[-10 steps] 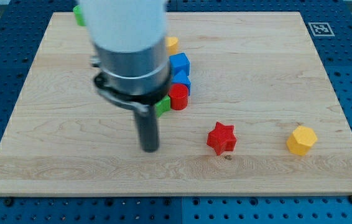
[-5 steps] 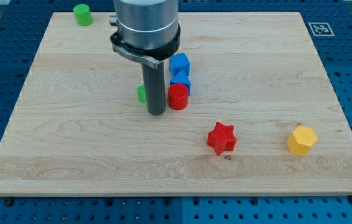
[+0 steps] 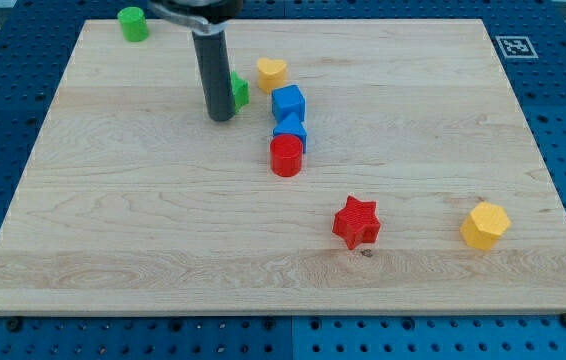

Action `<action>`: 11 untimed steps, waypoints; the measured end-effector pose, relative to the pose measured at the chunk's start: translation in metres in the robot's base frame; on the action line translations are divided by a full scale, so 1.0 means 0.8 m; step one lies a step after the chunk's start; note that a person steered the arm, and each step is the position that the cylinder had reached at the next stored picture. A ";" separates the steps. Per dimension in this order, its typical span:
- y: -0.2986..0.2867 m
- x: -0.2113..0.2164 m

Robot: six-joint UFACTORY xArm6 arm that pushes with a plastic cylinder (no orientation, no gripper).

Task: Push the green star to the top center

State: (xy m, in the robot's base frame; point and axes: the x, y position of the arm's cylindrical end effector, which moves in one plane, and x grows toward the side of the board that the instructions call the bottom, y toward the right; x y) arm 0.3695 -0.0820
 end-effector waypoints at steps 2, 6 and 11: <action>0.000 -0.091; 0.068 -0.125; 0.202 -0.074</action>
State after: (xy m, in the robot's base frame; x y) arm 0.3107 0.0797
